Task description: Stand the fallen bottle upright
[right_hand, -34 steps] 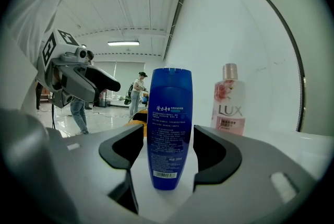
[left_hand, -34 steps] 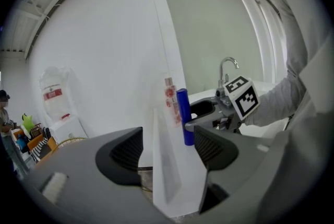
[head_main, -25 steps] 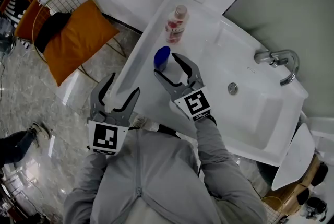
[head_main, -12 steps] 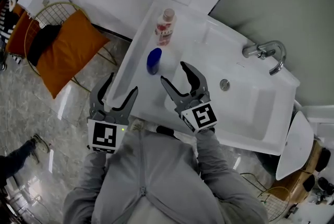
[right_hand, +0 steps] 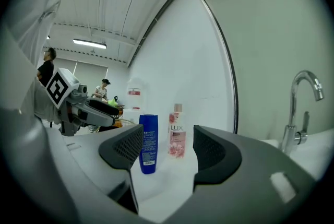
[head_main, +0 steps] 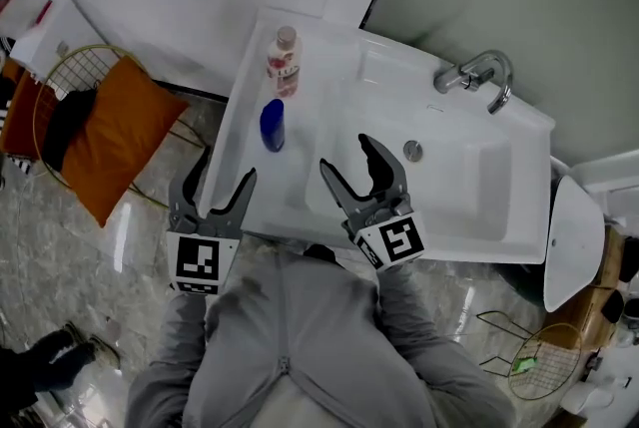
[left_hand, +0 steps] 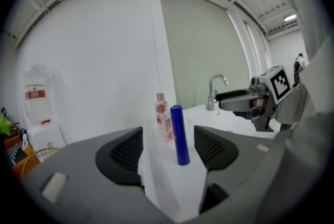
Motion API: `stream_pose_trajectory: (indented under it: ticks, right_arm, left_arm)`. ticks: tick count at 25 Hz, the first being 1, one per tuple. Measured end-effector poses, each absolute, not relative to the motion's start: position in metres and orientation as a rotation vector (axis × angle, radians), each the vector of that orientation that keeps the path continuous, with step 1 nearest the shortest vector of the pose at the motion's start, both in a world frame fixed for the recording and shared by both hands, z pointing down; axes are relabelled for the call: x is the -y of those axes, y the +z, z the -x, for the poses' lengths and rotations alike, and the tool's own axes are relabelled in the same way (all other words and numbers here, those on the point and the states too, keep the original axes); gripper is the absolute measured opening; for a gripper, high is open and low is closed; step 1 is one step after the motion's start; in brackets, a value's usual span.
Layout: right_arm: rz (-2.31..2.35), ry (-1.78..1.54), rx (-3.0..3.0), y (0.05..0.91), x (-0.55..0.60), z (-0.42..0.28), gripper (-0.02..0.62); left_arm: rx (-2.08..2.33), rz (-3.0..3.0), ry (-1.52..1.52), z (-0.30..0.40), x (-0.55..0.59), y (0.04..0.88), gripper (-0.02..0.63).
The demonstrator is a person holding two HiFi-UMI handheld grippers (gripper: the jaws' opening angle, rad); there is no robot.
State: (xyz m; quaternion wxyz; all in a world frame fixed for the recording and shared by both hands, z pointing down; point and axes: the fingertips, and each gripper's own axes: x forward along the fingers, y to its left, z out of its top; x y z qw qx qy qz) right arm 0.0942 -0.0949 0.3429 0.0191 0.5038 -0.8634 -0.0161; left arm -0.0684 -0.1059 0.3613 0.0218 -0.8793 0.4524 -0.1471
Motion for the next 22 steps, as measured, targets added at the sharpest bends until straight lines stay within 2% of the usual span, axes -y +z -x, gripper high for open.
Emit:
stream_pose_trajectory:
  ticks: [22]
  right_arm:
    - [-1.931,-0.056,2.452,0.342,0.033,-0.117,0.278]
  left_arm:
    - [-1.182,2.780,-0.420,0.077,0.093,0.357,0.337]
